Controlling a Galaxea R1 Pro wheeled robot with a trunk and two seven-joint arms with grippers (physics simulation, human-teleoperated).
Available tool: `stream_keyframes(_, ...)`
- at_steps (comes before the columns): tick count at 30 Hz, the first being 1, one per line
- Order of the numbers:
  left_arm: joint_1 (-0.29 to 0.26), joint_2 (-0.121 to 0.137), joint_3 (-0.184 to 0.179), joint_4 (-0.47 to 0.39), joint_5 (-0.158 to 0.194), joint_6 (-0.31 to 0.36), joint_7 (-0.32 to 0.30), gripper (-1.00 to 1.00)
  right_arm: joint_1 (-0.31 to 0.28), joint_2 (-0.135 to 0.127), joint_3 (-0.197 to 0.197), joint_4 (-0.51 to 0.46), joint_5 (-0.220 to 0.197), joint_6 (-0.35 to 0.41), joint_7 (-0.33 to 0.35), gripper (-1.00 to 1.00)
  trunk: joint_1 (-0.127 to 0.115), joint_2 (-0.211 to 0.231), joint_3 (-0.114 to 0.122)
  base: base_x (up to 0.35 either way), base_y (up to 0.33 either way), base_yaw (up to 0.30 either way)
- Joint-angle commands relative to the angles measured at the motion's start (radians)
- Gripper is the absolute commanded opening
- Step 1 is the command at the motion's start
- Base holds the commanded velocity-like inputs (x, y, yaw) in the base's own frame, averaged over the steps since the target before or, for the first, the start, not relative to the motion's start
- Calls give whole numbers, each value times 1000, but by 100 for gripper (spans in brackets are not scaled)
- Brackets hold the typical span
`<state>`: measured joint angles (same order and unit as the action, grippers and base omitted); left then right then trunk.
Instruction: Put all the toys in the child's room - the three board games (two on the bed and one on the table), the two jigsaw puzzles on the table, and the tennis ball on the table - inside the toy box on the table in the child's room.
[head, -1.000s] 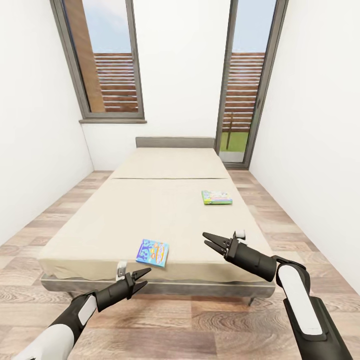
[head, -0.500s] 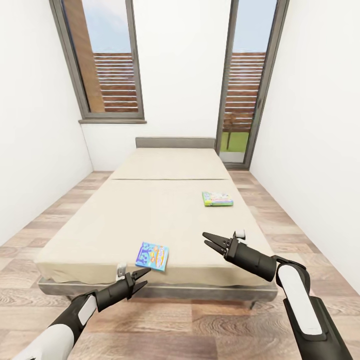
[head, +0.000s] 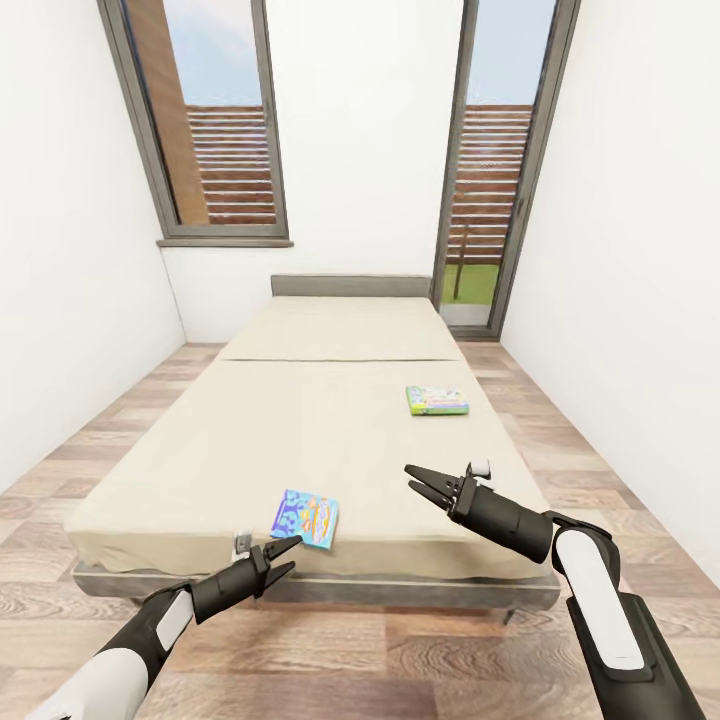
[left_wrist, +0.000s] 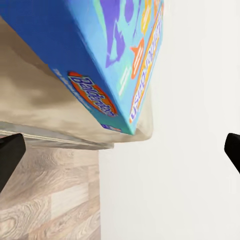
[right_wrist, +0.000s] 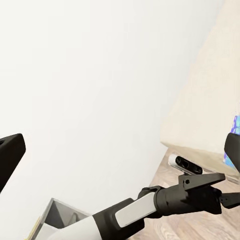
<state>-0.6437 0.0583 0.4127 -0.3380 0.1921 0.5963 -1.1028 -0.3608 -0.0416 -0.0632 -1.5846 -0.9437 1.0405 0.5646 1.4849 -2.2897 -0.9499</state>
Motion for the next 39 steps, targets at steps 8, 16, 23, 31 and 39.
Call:
stream_keyframes(8,-1,0,2,0,3,8,-2,100,0,1,-1,0,6,3,8,100,0,0,-1,83,39,0)
stream_keyframes(16,-1,0,2,0,3,8,-2,100,-1,1,-1,0,6,3,8,100,0,0,-1,8,4,0)
stream_keyframes(23,-1,0,2,0,3,8,-1,100,-1,2,-1,0,6,3,8,100,0,0,-1,8,0,0)
stream_keyframes(31,-1,0,2,0,3,8,0,100,-1,2,0,0,6,3,7,100,0,0,-1,82,12,0)
stream_keyframes(39,-1,0,2,0,3,8,0,100,-1,1,31,0,8,0,2,100,0,0,-1,17,3,0)
